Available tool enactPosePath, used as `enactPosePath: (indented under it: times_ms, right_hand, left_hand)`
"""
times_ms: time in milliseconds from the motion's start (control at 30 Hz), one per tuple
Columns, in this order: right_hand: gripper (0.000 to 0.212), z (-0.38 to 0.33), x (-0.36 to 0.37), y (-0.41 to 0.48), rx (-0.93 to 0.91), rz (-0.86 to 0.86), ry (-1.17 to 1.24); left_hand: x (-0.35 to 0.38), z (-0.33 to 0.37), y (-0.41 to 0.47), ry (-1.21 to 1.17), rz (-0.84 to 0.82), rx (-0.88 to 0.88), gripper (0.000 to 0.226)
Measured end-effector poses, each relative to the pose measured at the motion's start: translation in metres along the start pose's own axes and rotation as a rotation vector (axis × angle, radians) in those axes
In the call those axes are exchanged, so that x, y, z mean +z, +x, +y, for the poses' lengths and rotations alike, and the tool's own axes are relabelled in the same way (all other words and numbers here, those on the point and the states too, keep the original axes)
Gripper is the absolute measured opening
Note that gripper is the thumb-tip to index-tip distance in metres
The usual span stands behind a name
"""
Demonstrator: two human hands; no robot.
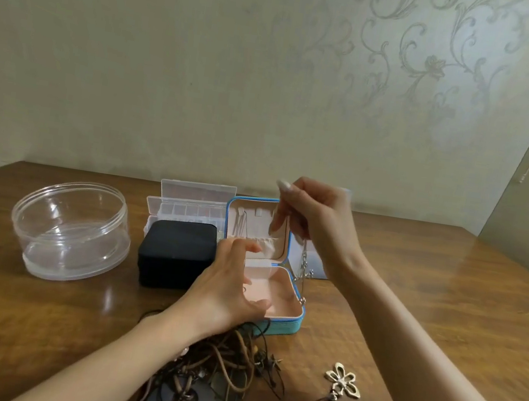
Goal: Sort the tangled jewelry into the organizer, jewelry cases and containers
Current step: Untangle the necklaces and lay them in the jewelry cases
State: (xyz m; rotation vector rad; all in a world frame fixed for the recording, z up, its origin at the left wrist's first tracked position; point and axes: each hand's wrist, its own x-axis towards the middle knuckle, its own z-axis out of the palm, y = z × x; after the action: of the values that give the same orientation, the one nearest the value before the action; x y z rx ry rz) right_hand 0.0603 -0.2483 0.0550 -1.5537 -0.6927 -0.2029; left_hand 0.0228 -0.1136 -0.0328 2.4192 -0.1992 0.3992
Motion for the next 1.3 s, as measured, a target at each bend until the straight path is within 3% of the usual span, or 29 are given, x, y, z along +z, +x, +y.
enactPosePath:
  times_ms: [133,367,600,933,1100,1300]
  right_hand:
    - [0.037,0.016,0.001,-0.008,0.062,-0.033,-0.004]
    - [0.034,0.012,-0.001,-0.008,0.038,-0.052,0.071]
    - [0.034,0.023,-0.004,-0.007,0.029,-0.001,-0.09]
    - [0.03,0.012,-0.008,-0.007,0.019,0.003,0.109]
    - [0.028,0.005,-0.012,-0.005,0.021,0.018,0.144]
    - [0.023,-0.001,-0.013,-0.003,0.003,-0.065,0.082]
  left_hand:
    - [0.001,-0.003,0.0,0.019,0.004,0.044,0.054]
    - [0.002,-0.003,0.0,0.015,0.027,0.045,0.054]
    - [0.001,0.004,-0.007,-0.038,0.143,0.117,0.052]
    - [-0.002,0.013,-0.003,-0.339,0.089,0.094,0.007]
    - [-0.002,0.013,-0.001,-0.403,0.077,0.062,0.005]
    - [0.0,0.014,0.001,-0.433,0.036,0.055,0.026]
